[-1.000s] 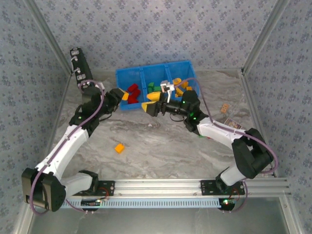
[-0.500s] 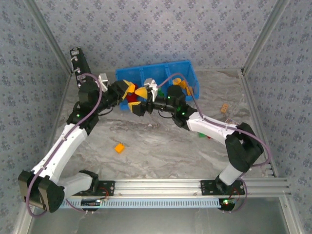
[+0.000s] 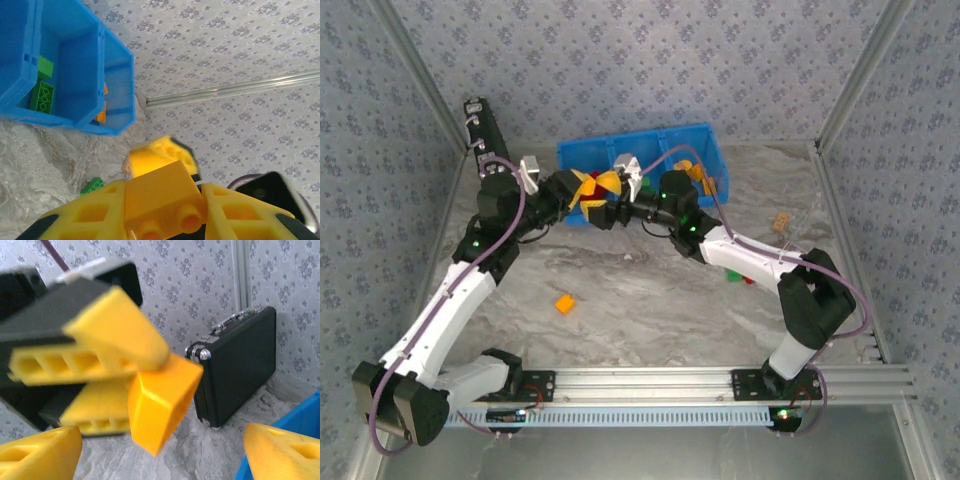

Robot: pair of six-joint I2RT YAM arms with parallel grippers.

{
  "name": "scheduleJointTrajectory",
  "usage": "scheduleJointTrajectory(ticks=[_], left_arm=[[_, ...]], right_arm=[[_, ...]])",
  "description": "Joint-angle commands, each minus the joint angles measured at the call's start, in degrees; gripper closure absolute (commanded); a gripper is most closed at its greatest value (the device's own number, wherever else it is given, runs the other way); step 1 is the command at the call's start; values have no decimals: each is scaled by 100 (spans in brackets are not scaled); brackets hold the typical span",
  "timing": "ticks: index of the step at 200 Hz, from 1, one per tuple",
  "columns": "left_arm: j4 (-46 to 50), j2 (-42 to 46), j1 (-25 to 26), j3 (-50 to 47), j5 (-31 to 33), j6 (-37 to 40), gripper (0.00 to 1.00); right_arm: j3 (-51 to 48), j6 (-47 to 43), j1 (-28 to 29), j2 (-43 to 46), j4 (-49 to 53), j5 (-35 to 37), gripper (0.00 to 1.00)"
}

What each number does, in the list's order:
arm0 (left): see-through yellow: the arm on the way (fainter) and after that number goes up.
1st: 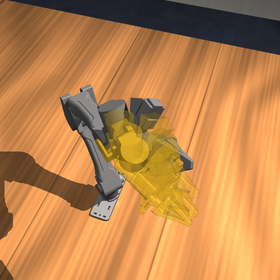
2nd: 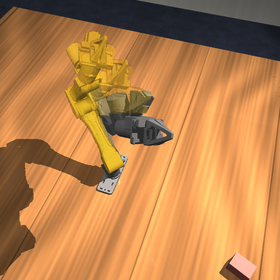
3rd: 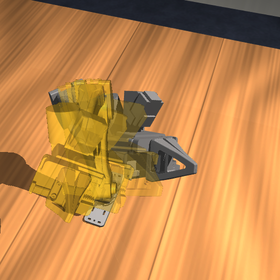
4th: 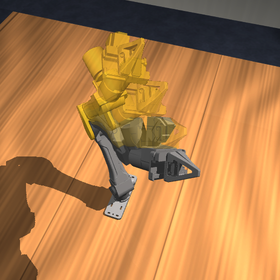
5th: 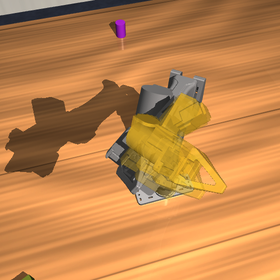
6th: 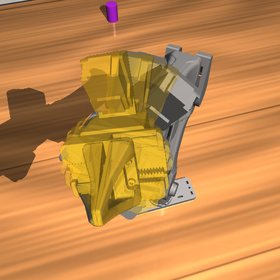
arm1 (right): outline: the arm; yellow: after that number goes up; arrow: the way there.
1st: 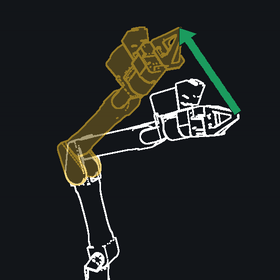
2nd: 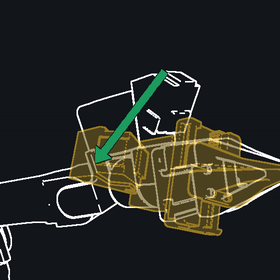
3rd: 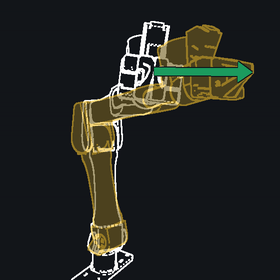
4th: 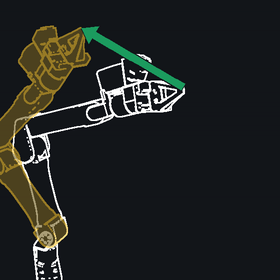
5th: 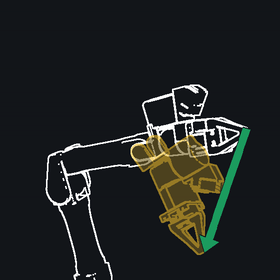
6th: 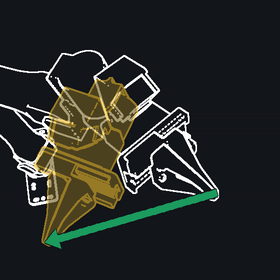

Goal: Sort the legos into containers by color
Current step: Place the lego in the container.

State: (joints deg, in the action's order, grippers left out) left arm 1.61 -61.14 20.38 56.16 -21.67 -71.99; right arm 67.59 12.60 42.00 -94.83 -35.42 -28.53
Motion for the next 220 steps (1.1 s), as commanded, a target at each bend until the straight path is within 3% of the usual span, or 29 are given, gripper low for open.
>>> scheduleJointTrajectory(ticks=[1, 69, 123, 179, 220], left_arm=[[9, 134, 18, -51, -72, -61, 80], [-89, 94, 1, -57, -39, -124, 81], [-195, 85, -68, -69, -100, -249, 83], [-238, 94, -191, -175, -76, -301, 85], [-213, 137, -210, -219, -17, -305, 86]], right_arm=[[323, -4, -30, -66, -250, 7, 17], [682, 50, -14, -376, -8, -143, 23], [787, -11, -34, -511, -12, -243, 34], [526, -232, -26, -280, 20, -271, 33], [351, -455, -51, -78, 225, -179, 24]])
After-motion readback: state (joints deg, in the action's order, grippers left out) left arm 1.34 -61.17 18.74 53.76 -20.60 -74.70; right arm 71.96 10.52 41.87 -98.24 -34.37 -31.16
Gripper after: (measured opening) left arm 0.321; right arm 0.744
